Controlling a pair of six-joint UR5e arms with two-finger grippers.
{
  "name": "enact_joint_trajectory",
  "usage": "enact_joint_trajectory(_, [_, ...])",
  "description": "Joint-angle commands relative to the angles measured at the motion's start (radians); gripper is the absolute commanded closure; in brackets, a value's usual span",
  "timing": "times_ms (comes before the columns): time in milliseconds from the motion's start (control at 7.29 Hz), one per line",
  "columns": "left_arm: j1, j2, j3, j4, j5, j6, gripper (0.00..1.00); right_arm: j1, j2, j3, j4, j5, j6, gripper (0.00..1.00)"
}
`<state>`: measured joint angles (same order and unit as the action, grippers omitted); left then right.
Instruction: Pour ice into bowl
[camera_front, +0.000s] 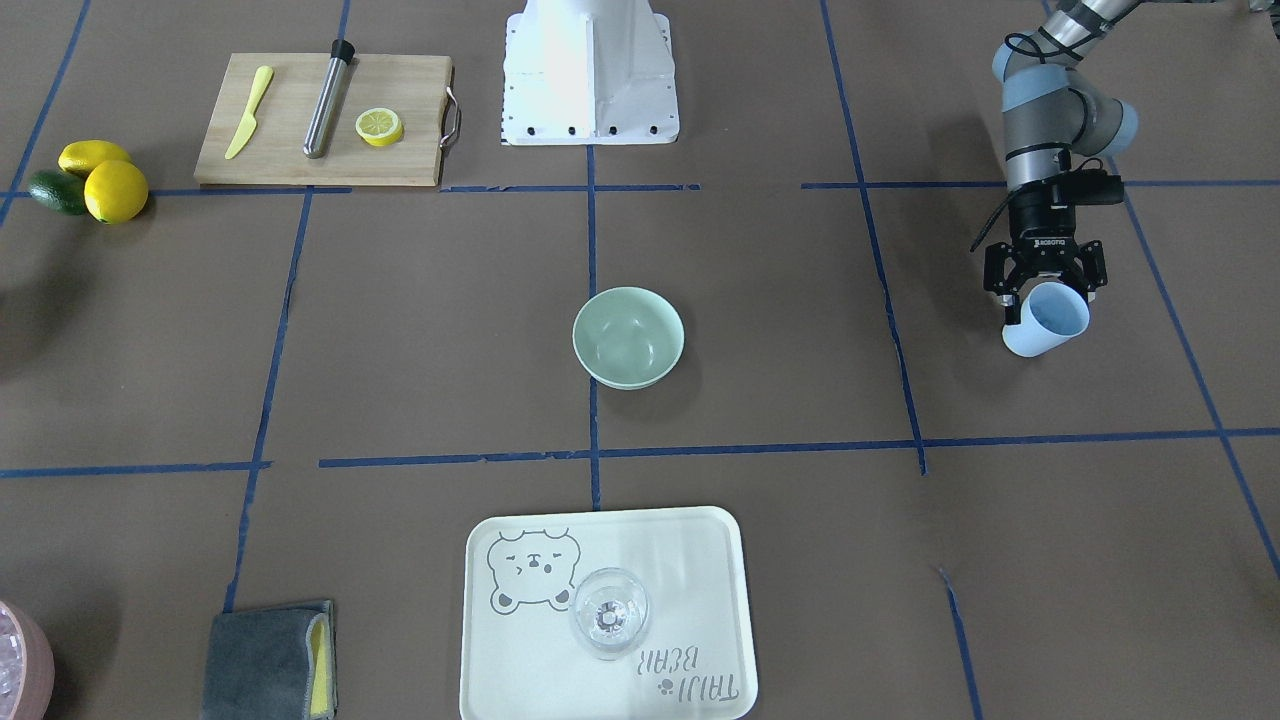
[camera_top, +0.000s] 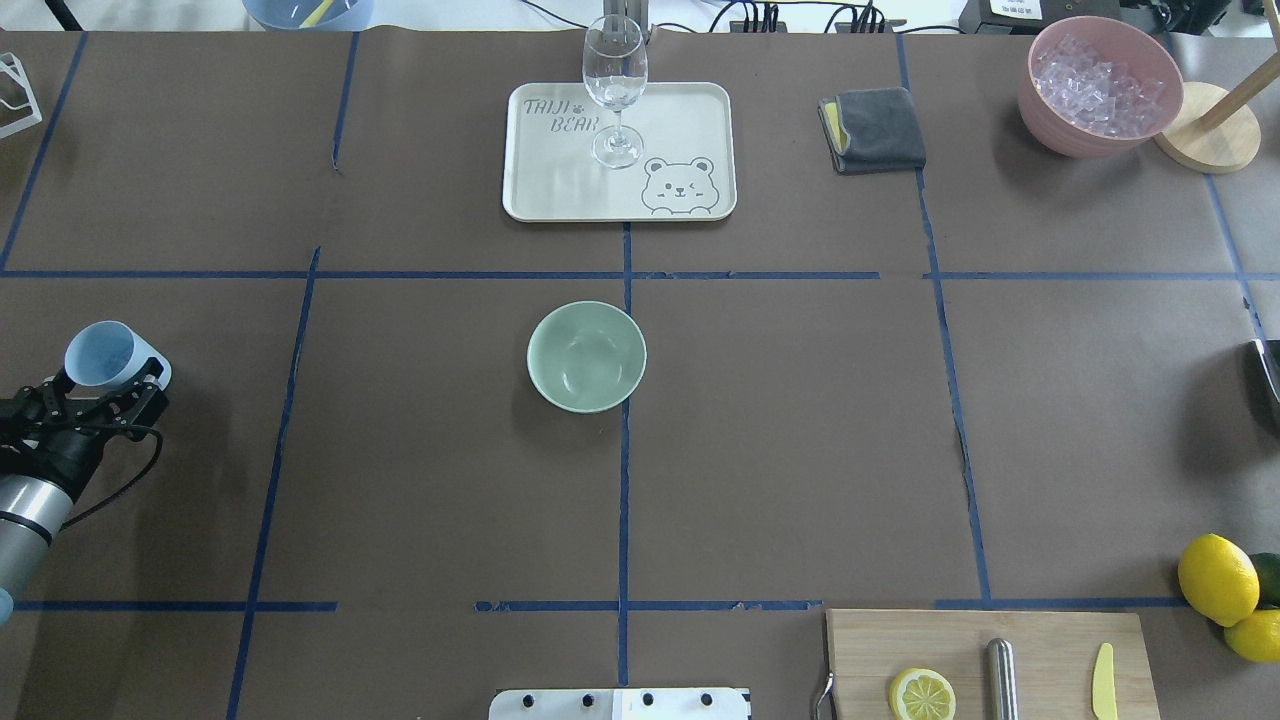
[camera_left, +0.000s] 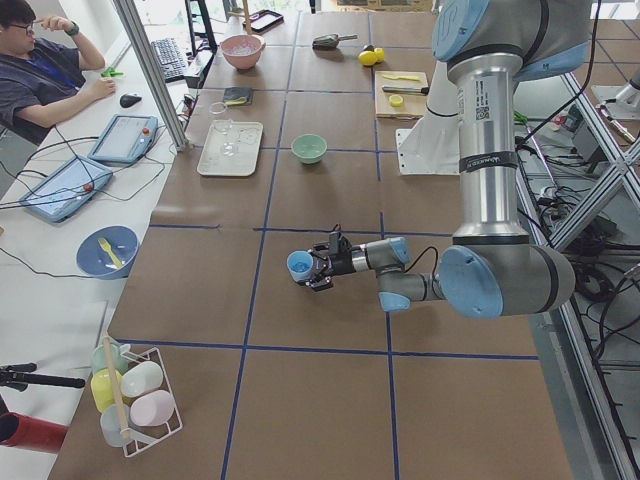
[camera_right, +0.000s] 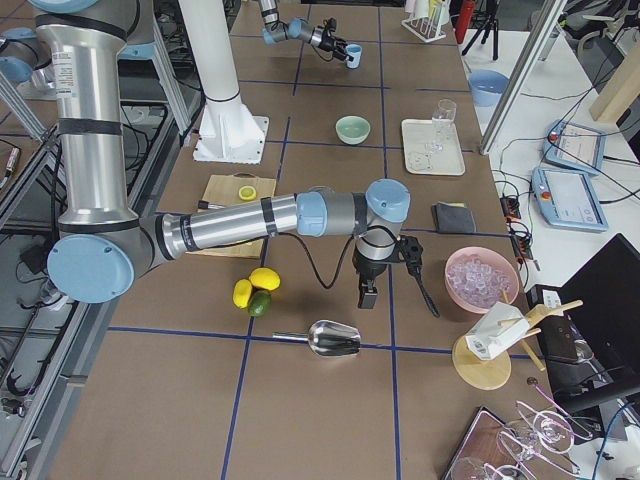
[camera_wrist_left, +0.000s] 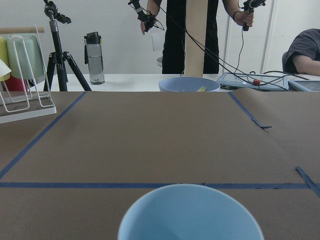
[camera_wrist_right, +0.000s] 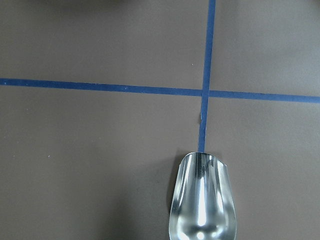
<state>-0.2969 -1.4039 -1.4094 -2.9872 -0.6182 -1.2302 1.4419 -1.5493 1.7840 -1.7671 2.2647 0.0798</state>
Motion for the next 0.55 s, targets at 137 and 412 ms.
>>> enact_joint_trajectory(137, [0.005, -0.017, 0.033, 0.000, 0.014, -0.003, 0.00, 0.000, 0.000, 0.000, 0.000, -0.001, 0.000, 0.00])
enact_joint_trajectory(412, [0.005, -0.061, 0.075, 0.000, 0.014, -0.002, 0.00, 0.000, 0.000, -0.002, 0.000, -0.002, 0.000, 0.00])
